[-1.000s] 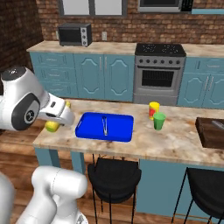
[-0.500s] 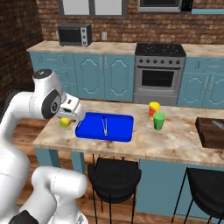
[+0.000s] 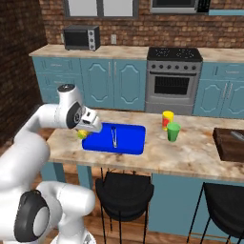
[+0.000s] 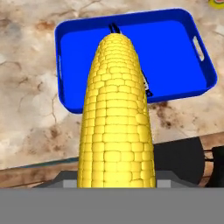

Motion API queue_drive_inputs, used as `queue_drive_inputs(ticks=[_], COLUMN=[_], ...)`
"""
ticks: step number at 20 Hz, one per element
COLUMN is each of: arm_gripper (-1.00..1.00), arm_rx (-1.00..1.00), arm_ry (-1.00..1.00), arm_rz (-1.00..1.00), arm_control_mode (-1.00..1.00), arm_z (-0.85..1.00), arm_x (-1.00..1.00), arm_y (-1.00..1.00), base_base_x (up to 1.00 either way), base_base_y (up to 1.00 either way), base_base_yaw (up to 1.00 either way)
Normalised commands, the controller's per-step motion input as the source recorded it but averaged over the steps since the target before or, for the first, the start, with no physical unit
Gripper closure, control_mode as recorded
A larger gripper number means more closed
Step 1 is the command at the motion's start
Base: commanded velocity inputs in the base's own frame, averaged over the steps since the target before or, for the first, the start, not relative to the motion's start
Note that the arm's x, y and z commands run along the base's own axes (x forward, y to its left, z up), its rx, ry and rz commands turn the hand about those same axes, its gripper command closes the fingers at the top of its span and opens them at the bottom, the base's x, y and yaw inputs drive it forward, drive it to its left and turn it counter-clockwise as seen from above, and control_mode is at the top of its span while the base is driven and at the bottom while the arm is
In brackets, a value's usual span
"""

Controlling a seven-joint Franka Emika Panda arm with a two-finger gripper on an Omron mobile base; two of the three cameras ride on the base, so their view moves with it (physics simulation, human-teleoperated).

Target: Gather the avocado and corn from the fridge and place them on a tray on the dining counter. Then gather the chicken drumstick and fish from the fridge and place them on the other tray.

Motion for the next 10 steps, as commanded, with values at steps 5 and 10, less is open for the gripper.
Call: queue_drive_inputs(ticks=[5,10], arm_gripper=[1.00,1.00], arm_rx=[0.00,0.00], arm_ry=[0.08,0.08], arm_rz=[0.00,0.00], arm_control_mode=[-1.00,-1.00], arm_z=[-0.53,-0.55], arm_x=[0.81,0.74], arm_y=[0.00,0.00], base_base_x=[0.00,0.00], base_base_y=[0.00,0.00], base_base_yaw=[0.00,0.00])
